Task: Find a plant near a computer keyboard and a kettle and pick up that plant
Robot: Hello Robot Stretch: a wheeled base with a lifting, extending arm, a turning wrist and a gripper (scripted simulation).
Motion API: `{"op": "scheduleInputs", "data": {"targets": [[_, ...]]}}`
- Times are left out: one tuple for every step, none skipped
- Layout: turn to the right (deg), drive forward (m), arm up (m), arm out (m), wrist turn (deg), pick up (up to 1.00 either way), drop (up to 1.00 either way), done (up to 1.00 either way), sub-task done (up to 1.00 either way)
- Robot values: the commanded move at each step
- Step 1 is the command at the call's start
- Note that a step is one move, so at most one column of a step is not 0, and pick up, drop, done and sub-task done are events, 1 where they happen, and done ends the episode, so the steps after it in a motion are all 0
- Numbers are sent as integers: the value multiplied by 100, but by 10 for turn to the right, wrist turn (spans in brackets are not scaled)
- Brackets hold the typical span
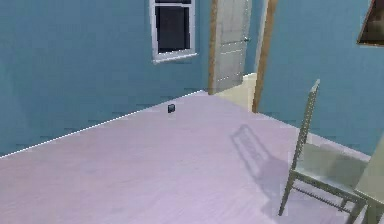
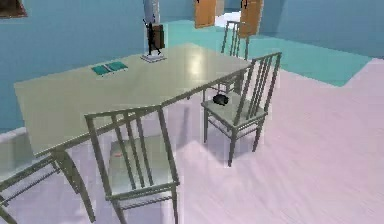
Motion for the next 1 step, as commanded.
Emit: {"op": "scheduleInputs", "data": {"targets": [[0,100,0,0,0,0,0,0,0]]}}
